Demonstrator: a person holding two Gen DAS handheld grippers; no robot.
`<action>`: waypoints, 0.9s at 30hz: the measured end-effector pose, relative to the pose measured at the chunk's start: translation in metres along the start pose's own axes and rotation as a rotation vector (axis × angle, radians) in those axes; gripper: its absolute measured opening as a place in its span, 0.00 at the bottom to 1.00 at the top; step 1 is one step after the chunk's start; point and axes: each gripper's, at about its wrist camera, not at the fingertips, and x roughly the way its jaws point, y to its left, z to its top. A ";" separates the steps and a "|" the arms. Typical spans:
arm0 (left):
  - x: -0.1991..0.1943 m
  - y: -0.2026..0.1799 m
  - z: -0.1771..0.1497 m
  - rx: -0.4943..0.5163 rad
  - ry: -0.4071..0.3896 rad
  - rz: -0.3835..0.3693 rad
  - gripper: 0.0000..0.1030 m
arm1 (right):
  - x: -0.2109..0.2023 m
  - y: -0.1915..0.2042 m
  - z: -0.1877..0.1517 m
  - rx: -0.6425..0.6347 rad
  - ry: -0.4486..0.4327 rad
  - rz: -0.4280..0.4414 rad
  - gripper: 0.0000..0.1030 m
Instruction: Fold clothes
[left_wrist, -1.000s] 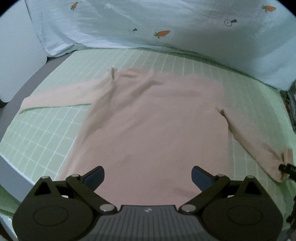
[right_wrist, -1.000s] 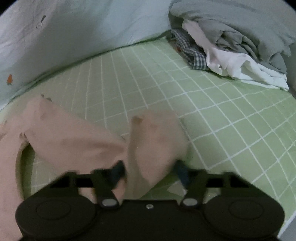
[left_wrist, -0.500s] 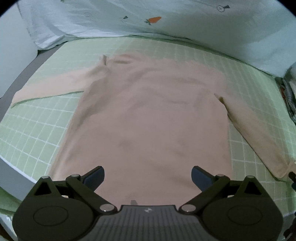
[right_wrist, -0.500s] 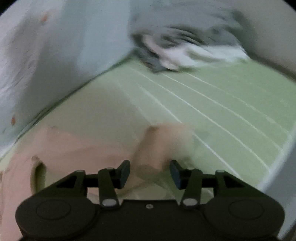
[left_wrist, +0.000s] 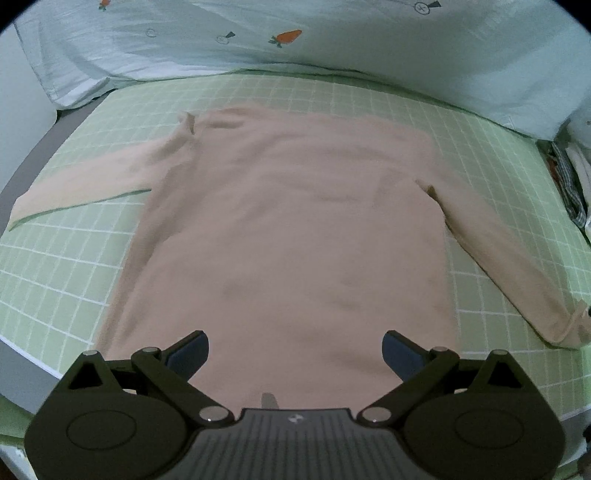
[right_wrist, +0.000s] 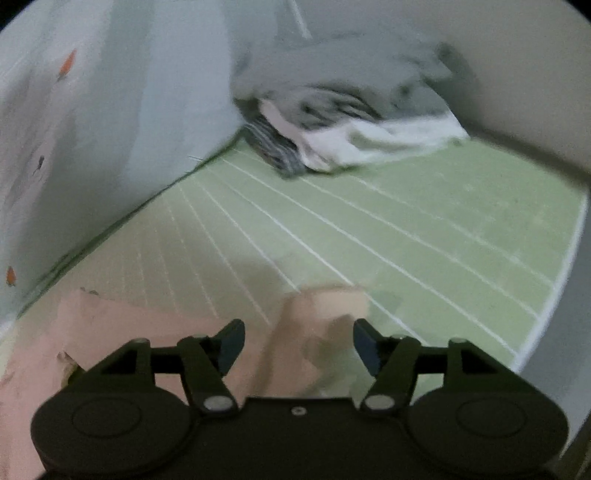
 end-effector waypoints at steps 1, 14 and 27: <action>-0.001 0.002 -0.001 -0.005 -0.002 0.002 0.97 | 0.003 0.011 0.000 -0.035 -0.009 0.000 0.64; -0.008 0.037 -0.009 -0.101 0.003 0.029 0.97 | 0.007 0.014 -0.010 -0.104 -0.039 -0.062 0.04; 0.009 0.039 -0.004 -0.083 0.035 -0.003 0.97 | -0.034 -0.030 -0.055 0.061 0.130 -0.042 0.15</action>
